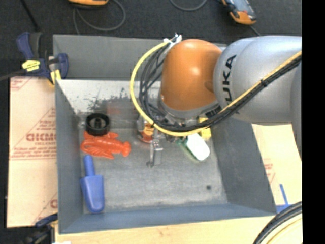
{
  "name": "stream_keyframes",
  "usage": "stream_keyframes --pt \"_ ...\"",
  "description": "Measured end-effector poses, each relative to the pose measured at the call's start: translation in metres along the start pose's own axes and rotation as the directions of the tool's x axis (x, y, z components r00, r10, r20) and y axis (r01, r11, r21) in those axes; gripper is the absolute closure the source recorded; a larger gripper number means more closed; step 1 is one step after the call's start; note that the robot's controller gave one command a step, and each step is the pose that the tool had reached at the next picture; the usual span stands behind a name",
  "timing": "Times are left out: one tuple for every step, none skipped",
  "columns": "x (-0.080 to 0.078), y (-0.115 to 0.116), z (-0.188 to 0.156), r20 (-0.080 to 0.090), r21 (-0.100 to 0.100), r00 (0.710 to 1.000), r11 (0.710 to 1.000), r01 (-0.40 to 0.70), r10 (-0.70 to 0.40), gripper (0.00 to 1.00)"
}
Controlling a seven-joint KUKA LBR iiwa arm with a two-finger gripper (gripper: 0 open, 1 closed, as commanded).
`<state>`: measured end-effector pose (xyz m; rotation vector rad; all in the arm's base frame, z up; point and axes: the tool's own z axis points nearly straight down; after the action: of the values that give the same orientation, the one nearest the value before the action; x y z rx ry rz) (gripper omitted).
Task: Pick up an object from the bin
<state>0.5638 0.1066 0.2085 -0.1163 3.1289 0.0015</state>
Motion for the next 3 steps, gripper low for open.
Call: stream_keyframes --pt "-0.002 -0.034 0.016 -0.009 0.001 0.994 0.994 -0.107 0.107 0.0" --pt "-0.015 -0.031 0.038 -0.004 0.002 0.977 0.977 -0.215 0.215 0.0" --pt "-0.044 -0.017 0.074 -0.003 0.001 0.994 0.994 -0.113 0.113 0.0"
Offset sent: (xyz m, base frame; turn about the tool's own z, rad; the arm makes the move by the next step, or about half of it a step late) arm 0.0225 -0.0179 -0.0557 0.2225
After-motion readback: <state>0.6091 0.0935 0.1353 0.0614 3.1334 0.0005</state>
